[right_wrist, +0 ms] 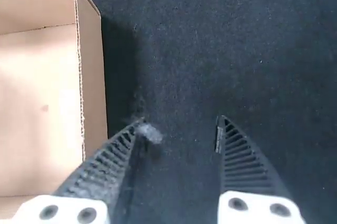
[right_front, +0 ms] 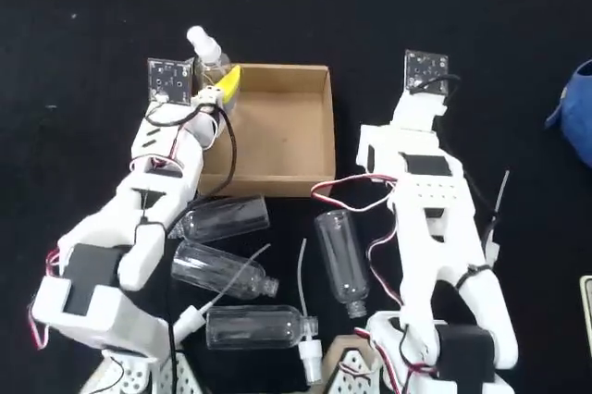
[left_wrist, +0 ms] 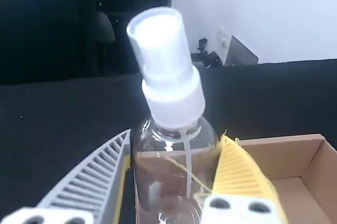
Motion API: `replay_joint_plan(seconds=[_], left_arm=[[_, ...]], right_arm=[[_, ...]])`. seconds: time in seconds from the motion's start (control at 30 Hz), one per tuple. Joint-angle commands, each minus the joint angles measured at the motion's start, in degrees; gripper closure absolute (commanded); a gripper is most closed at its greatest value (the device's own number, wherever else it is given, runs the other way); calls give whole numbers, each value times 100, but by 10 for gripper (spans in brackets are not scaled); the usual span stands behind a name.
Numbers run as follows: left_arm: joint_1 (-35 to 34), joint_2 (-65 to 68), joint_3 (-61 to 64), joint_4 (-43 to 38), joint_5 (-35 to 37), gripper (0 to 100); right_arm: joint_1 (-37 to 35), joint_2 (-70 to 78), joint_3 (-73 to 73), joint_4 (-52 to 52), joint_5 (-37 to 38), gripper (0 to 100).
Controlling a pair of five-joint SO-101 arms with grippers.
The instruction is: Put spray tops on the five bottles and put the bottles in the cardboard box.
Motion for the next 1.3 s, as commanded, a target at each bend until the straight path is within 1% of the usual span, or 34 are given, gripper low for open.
replay_joint_plan(seconds=[0.0, 0.23, 0.6, 0.67, 0.77, 0.83, 1.27], left_arm=[[-48, 176, -541, -141, -26, 970], [-92, 624, -734, -114, -35, 970], [-101, 703, -734, -132, -70, 969], [-101, 721, -787, -132, -70, 932], [-92, 730, -831, -105, -35, 838], [-84, 730, -831, -105, -26, 806], [-163, 668, -716, -105, -35, 800]], right_arm=[[132, -22, -382, -132, 26, 811], [132, -22, -382, -132, 26, 811], [132, -4, -391, -132, 26, 811], [132, -4, -391, -132, 26, 811], [132, -4, -391, -132, 26, 811], [132, -4, -391, -132, 26, 811], [132, -4, -391, -132, 26, 811]])
